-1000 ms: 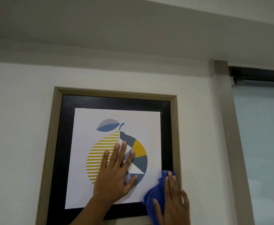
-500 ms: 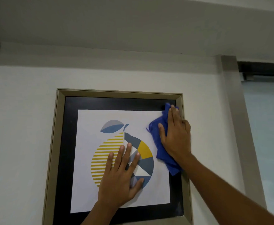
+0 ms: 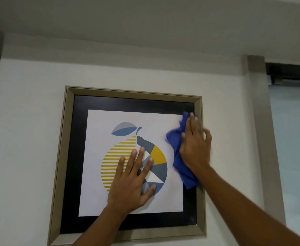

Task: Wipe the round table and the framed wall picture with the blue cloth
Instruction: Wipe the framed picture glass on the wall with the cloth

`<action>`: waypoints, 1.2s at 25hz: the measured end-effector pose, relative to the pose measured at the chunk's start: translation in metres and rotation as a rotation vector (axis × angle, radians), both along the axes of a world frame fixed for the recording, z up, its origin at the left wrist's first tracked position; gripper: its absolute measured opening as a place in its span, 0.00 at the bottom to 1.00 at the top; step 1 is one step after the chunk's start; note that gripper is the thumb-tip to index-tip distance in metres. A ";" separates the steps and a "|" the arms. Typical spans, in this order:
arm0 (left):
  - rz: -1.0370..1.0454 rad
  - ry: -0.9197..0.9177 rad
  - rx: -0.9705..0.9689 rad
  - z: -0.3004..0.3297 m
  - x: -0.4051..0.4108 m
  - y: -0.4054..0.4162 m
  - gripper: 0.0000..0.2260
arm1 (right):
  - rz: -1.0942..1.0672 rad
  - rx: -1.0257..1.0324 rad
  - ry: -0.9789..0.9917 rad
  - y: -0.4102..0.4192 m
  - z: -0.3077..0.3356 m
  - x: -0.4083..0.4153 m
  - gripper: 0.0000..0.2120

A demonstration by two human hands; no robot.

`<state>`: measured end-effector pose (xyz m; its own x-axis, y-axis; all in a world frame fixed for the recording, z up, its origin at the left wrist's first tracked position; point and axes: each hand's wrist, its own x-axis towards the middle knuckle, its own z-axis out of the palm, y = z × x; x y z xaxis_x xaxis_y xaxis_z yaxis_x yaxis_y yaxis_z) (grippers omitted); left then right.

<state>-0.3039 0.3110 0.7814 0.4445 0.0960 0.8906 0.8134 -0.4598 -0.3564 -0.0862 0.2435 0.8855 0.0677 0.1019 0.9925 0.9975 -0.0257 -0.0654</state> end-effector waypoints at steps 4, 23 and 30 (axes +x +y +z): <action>-0.009 -0.010 0.019 -0.003 0.000 0.003 0.36 | -0.029 0.101 0.041 0.011 0.033 0.001 0.23; 0.016 0.003 -0.008 -0.001 0.000 0.003 0.36 | 0.196 0.179 0.081 0.014 0.026 -0.005 0.28; 0.024 -0.004 0.022 -0.002 0.003 0.003 0.36 | 0.257 -0.186 0.326 0.011 -0.148 -0.019 0.29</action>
<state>-0.3012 0.3135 0.7792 0.4385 0.0871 0.8945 0.8257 -0.4321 -0.3627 -0.1052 0.2543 0.7380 0.3229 0.3310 0.8867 0.9012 0.1786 -0.3948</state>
